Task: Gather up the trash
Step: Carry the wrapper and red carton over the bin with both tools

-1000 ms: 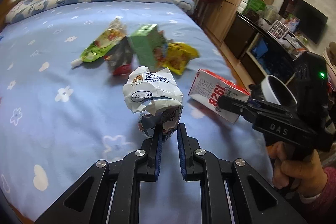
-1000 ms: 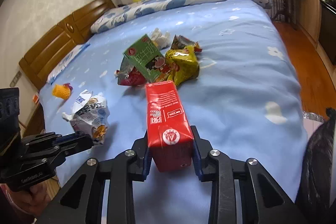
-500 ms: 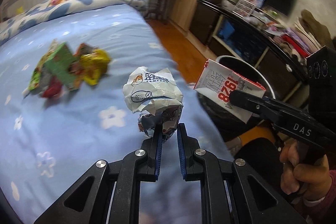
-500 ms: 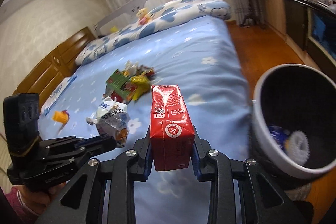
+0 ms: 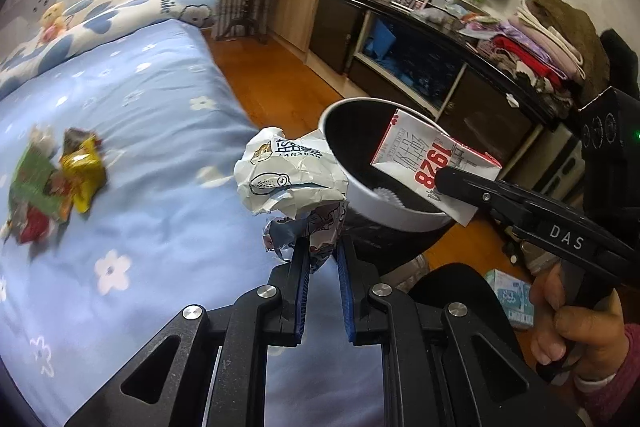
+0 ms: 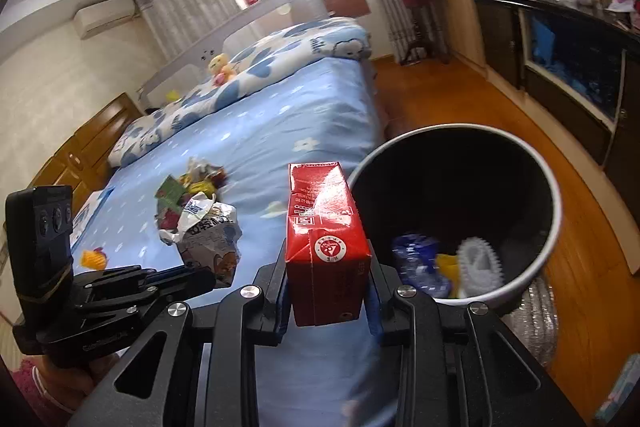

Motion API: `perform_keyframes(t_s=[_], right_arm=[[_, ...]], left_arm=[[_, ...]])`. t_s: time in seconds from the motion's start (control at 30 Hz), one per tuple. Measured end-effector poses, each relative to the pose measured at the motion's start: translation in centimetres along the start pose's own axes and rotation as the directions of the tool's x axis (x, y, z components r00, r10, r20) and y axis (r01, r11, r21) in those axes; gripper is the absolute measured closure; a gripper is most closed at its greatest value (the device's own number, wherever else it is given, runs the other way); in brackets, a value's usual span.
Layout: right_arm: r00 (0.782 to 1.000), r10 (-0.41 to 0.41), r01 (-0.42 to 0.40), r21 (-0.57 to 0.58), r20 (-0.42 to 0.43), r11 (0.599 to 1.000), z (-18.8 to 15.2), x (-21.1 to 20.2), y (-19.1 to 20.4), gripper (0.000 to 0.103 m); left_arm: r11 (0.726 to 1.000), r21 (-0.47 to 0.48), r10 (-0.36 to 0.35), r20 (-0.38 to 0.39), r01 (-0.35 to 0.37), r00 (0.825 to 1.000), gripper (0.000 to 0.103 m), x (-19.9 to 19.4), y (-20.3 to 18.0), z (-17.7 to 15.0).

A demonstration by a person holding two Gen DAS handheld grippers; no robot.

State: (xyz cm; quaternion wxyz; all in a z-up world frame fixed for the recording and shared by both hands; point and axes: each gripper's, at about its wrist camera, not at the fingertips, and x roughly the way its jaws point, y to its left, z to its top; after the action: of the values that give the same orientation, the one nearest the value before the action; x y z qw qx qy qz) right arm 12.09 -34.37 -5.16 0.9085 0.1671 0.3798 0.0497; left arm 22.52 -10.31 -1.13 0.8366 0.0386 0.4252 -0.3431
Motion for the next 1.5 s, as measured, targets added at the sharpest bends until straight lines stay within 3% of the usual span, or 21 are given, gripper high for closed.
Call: perform_keyframes(t_s=[0.57, 1.5], right_arm=[[0.996, -0.093, 0.092, 0.056, 0.005, 0.994, 0.9, -1.4, -4.9, 0.073], [0.981, -0.18, 0.184, 0.072, -0.067, 0.98, 2.9, 0.5, -8.1, 0.073]], left_arm=[[0.997, 0.063, -0.032, -0.04, 0.034, 0.999, 0.09, 5.0, -3.1, 3.9], [0.993, 0.093, -0.058, -0.097, 0.067, 0.994, 0.09, 10.6, -5.7, 8.3]])
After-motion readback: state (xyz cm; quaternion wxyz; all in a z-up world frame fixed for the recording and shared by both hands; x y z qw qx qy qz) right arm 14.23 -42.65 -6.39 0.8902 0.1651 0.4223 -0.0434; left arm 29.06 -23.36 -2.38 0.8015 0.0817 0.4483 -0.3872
